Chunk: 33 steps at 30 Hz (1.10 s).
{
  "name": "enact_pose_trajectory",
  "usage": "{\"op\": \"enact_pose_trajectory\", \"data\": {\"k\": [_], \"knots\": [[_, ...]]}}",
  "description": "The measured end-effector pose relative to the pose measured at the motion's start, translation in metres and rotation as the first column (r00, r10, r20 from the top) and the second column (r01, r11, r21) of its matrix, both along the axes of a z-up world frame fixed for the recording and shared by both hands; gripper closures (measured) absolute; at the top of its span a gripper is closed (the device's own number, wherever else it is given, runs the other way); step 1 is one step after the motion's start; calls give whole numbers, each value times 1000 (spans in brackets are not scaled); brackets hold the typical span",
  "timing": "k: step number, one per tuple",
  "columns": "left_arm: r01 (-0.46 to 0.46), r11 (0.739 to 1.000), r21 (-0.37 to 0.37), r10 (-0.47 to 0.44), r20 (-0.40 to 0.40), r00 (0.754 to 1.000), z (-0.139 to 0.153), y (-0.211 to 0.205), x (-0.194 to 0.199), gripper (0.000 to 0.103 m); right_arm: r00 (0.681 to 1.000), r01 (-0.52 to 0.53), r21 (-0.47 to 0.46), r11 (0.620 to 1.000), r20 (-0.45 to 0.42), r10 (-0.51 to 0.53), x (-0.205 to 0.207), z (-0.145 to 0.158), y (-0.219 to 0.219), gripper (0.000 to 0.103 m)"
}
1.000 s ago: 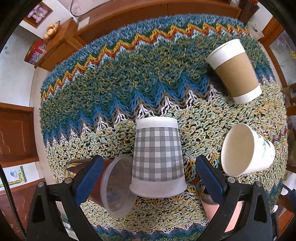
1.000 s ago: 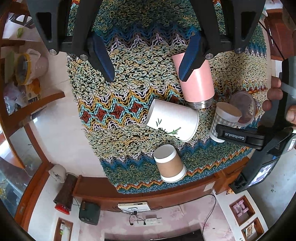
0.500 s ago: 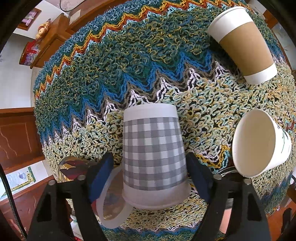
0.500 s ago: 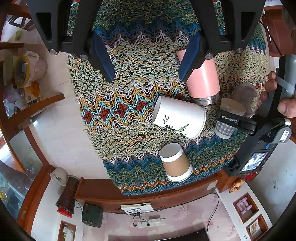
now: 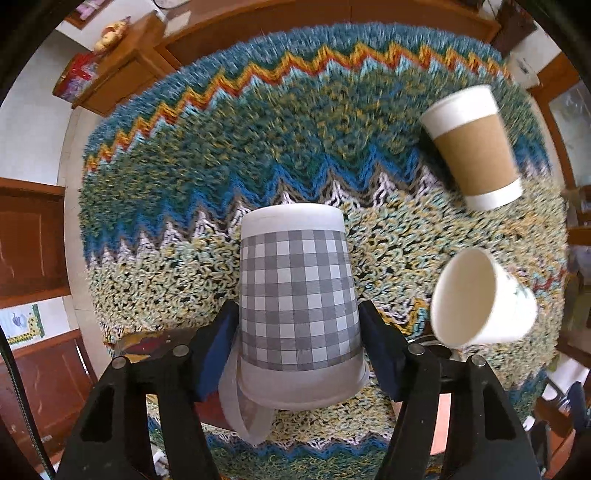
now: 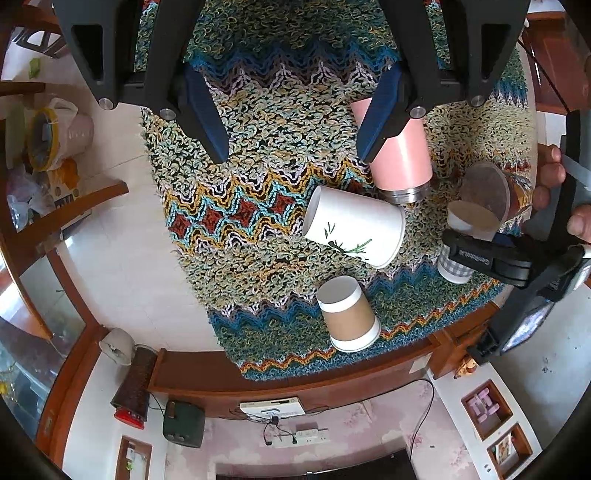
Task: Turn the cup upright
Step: 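Close the left gripper around the gingham cup's body, then lift the gingham cup off the cloth with the left gripper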
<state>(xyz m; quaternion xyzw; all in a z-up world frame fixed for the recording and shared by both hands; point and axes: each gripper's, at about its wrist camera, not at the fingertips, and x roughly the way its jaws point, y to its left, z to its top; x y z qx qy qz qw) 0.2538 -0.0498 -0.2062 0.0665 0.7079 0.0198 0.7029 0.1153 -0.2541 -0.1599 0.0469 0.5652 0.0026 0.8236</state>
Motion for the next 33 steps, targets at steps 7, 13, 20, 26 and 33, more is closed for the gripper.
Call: {"op": "enact_pose_trajectory", "data": {"k": [7, 13, 20, 26, 33], "knots": [[-39, 997, -68, 45, 91, 995, 52, 0, -26, 34, 999, -24, -2, 1000, 35, 24, -4, 19, 6, 31], [-89, 984, -154, 111, 145, 983, 94, 11, -79, 34, 996, -55, 3, 998, 63, 55, -9, 35, 15, 31], [-136, 981, -138, 162, 206, 965, 83, 29, -110, 34, 990, -93, -14, 996, 107, 94, -19, 53, 29, 31], [-102, 992, -68, 115, 233, 966, 29, 34, -90, 34, 990, -108, -29, 994, 88, 110, -24, 49, 35, 31], [-42, 996, -75, 55, 182, 982, -8, 29, -72, 33, 992, -99, -45, 994, 69, 102, -22, 41, 33, 31]]}}
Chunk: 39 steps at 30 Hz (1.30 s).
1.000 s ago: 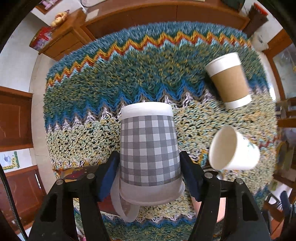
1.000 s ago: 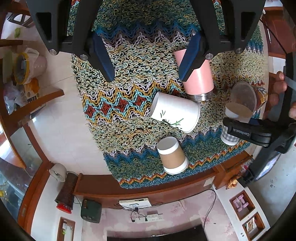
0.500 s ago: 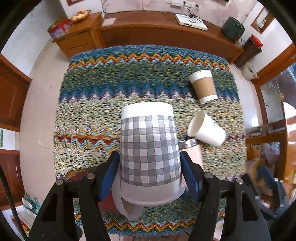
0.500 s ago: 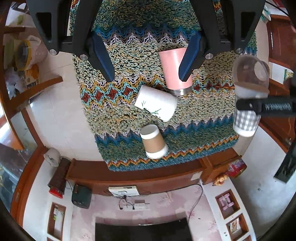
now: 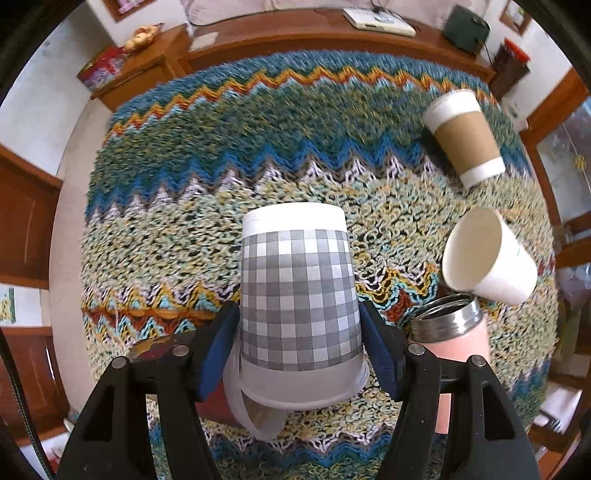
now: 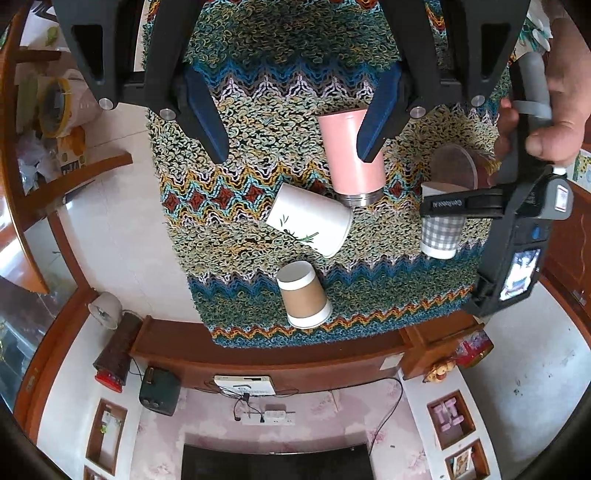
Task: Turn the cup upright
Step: 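Lift the gingham cup off the cloth with the left gripper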
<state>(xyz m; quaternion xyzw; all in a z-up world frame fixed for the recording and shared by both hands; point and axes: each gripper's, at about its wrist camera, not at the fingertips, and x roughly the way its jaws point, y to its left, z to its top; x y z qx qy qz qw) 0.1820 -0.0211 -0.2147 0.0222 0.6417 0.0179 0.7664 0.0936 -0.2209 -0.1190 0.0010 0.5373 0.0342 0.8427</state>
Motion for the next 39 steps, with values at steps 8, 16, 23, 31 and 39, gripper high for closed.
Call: {"op": "enact_pose_trajectory", "data": {"k": [8, 16, 23, 31, 39], "knots": [[51, 998, 34, -49, -53, 997, -13, -3, 10, 29, 1000, 14, 2, 1000, -10, -14, 8, -5, -1, 31], [37, 999, -1, -37, -119, 992, -23, 1, 22, 28, 1000, 18, 0, 1000, -12, -18, 13, -9, 0, 31], [59, 998, -7, -60, -157, 986, -33, -3, 37, 26, 1000, 26, 9, 1000, -13, -26, 15, -10, -3, 31], [64, 998, -15, -65, -178, 982, -34, -15, 54, 7, 999, 36, 17, 999, -18, -35, 17, -13, -6, 31], [32, 999, 1, -31, -176, 984, -32, -12, 64, 13, 999, 33, 23, 999, -20, -33, 16, -13, -8, 31]]}}
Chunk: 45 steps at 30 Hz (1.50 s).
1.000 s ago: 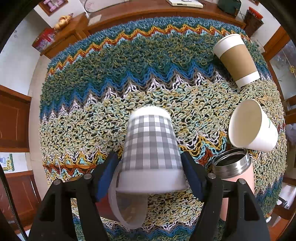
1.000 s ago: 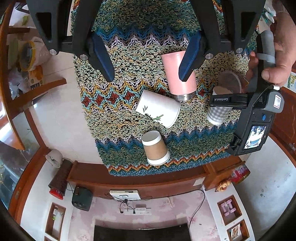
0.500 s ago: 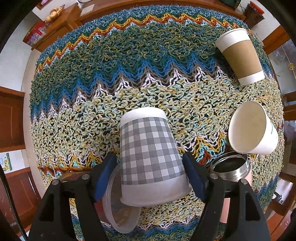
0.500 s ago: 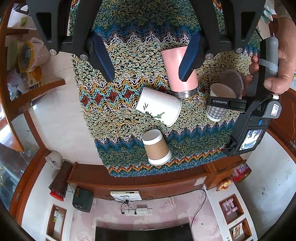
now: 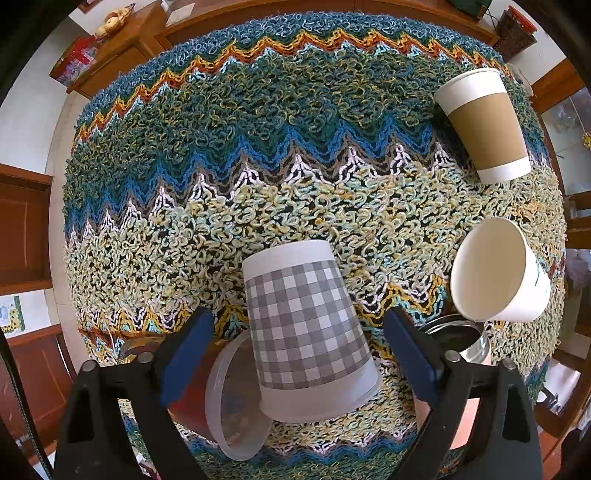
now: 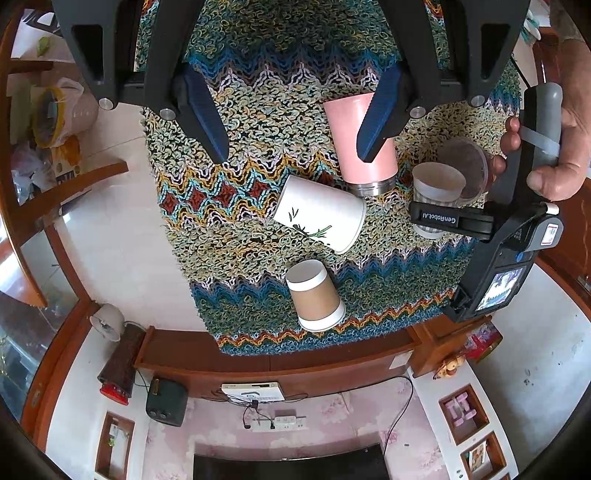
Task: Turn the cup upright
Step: 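Lift the gingham cup off the cloth with the left gripper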
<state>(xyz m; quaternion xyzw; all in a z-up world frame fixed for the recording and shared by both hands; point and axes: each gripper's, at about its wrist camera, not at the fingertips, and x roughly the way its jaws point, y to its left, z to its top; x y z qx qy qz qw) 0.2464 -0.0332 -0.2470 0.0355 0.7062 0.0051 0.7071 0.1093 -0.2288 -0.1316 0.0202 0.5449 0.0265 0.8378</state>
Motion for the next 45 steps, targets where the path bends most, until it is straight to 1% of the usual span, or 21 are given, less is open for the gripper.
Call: {"op": "enact_pose_trajectory", "data": {"k": [2, 3, 6, 8, 11, 15, 20, 25, 26, 30, 35, 42, 45], "knots": [[-1, 1000, 2, 1, -10, 1000, -1, -1, 5, 24, 1000, 0, 1, 1000, 3, 0, -1, 1, -1, 31], [-3, 1000, 3, 3, -13, 1000, 1, -1, -2, 24, 1000, 1, 2, 1000, 5, -1, 0, 1, -2, 31], [-9, 1000, 5, 9, -14, 1000, -2, -4, -4, 25, 1000, 2, 4, 1000, 8, -2, -1, 2, -3, 31], [-9, 1000, 6, 9, -13, 1000, -4, -7, -4, 35, 1000, 2, 4, 1000, 7, -2, -1, 1, -4, 31], [-17, 1000, 5, 17, -6, 1000, -5, -10, -5, 36, 1000, 6, 7, 1000, 4, -6, -1, 1, -6, 31], [-38, 999, -11, 39, 11, 999, 3, -8, -8, 36, 1000, 10, 11, 1000, 7, -10, -1, 2, -9, 31], [-49, 999, -21, 50, 43, 998, 28, -6, -15, 36, 1000, 5, 17, 1000, 18, -6, -1, 7, -8, 31], [-65, 997, -45, 69, 103, 992, 70, -2, -28, 36, 999, 1, 23, 1000, 41, -2, -4, 17, -7, 31], [-69, 996, -53, 75, 123, 990, 82, -1, -33, 36, 999, 0, 26, 1000, 47, -1, -5, 20, -6, 31], [-95, 992, -80, 108, 182, 977, 116, 5, -53, 36, 998, -7, 33, 999, 70, 5, -10, 31, -3, 31], [-134, 984, -118, 158, 228, 961, 151, 17, -86, 36, 994, -18, 38, 999, 109, 14, -22, 48, 3, 31], [-192, 967, -165, 230, 252, 940, 173, 31, -146, 36, 989, -18, 23, 1000, 150, 15, -44, 66, 10, 31], [-221, 958, -184, 263, 249, 932, 175, 37, -171, 36, 988, -27, 13, 1000, 155, 24, -57, 70, 18, 31]]}}
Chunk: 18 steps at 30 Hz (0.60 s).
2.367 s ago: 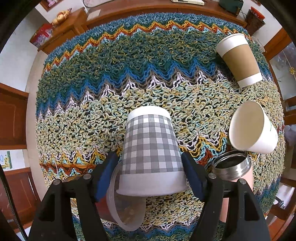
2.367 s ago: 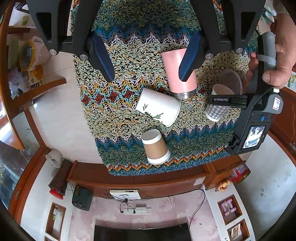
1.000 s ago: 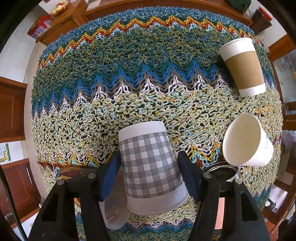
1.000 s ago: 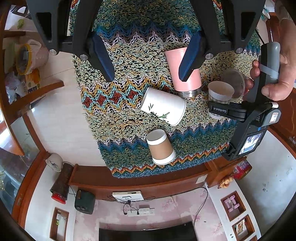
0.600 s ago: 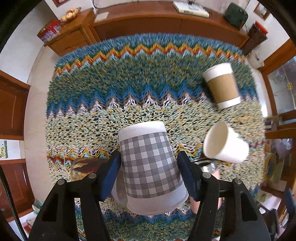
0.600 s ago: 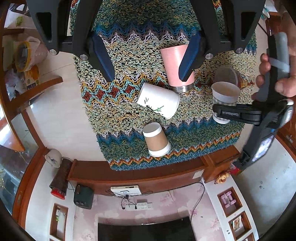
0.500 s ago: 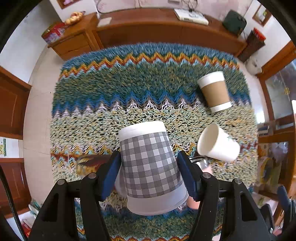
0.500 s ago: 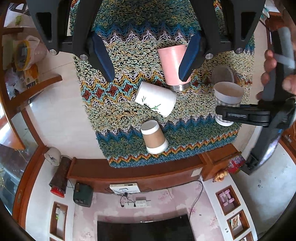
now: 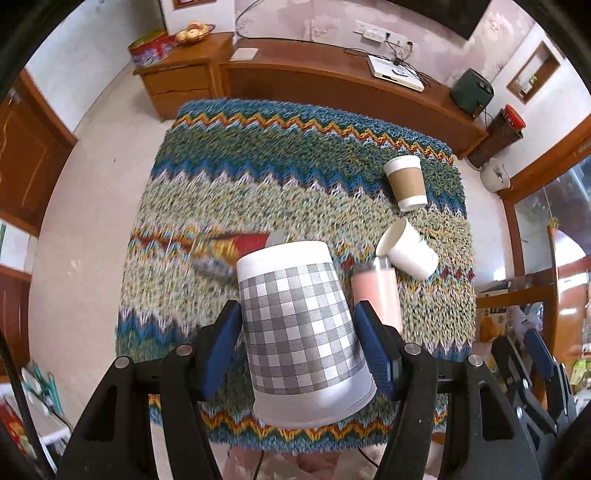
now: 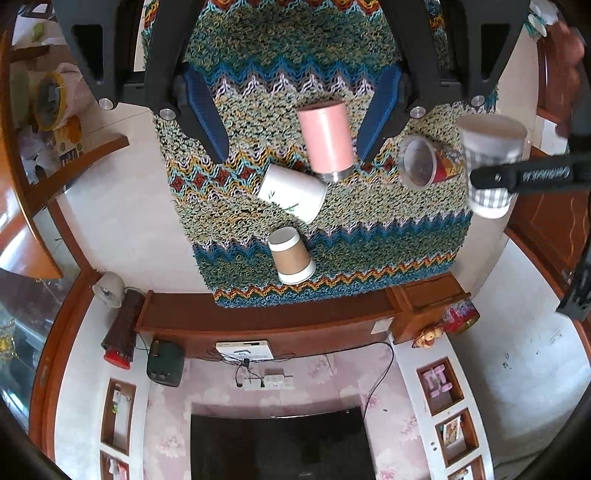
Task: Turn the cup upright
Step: 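Lift the gingham cup off the cloth with the left gripper, then carry the gingham cup with the left gripper toward the right gripper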
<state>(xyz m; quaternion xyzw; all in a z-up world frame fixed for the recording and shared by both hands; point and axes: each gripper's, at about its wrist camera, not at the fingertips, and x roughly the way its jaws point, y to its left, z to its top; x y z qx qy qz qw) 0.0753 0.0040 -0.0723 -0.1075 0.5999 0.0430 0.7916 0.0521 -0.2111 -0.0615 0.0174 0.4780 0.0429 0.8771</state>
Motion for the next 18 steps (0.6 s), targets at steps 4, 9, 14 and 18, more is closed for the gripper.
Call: {"op": "enact_pose_trajectory", "data": {"k": [4, 9, 14, 18], "knots": [[-41, 999, -31, 41, -4, 999, -4, 8, -31, 36, 1000, -6, -5, 1000, 5, 6, -19, 4, 9, 31], [-89, 994, -67, 85, -53, 995, -29, 17, -61, 36, 1000, 1, -14, 1000, 8, -1, -45, 4, 18, 31], [-138, 987, -79, 129, -103, 986, -59, 25, -82, 36, 1000, 22, -30, 999, -1, -22, -70, -2, 21, 31], [-182, 976, -117, 164, -149, 975, -85, 29, -93, 36, 999, 47, -49, 998, -21, -48, -87, -11, 19, 31]]}}
